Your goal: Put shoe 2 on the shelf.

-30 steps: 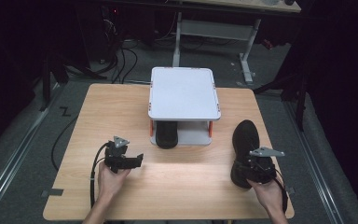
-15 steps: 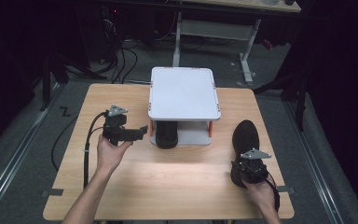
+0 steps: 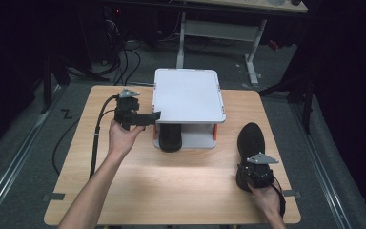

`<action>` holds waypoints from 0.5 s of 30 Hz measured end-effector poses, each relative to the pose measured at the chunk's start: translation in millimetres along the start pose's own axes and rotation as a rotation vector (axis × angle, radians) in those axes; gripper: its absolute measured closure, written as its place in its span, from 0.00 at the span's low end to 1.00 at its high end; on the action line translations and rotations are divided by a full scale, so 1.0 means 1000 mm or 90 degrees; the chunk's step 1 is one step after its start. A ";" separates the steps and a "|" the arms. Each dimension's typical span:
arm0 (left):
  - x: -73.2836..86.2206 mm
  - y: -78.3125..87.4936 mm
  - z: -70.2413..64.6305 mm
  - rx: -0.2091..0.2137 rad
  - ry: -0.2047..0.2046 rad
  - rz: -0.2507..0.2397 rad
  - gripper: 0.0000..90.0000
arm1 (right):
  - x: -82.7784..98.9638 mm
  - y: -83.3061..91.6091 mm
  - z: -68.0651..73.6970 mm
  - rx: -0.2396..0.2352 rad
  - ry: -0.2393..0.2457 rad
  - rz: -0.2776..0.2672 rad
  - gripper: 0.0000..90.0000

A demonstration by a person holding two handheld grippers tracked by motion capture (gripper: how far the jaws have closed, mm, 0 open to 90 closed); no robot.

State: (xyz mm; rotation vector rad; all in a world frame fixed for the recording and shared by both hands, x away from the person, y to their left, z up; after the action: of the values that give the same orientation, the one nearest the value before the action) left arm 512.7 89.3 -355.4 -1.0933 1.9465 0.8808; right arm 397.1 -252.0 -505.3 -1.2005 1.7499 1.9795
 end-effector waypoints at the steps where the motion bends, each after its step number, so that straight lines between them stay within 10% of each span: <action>1: 0.000 -0.004 -0.001 -0.002 -0.005 0.003 0.11 | 0.000 0.000 0.000 0.001 -0.003 -0.001 0.83; 15: 0.012 -0.052 -0.003 -0.054 -0.032 -0.011 0.17 | 0.002 0.004 0.000 -0.013 0.002 -0.019 0.90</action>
State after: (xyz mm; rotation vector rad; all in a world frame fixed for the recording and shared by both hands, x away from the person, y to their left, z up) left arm 554.1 61.3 -375.1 -1.1236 1.8717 0.9794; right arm 393.7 -254.0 -503.5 -1.2307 1.7065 1.9844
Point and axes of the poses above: each handheld gripper's, and its own axes: y roughly backward along the jaws, x roughly out of its underside, z roughly to its left, the point moved 6 cm from there along -y, roughly forward along the jaws, and after that the axes turned 5 degrees about -y, right-handed, at the moved point
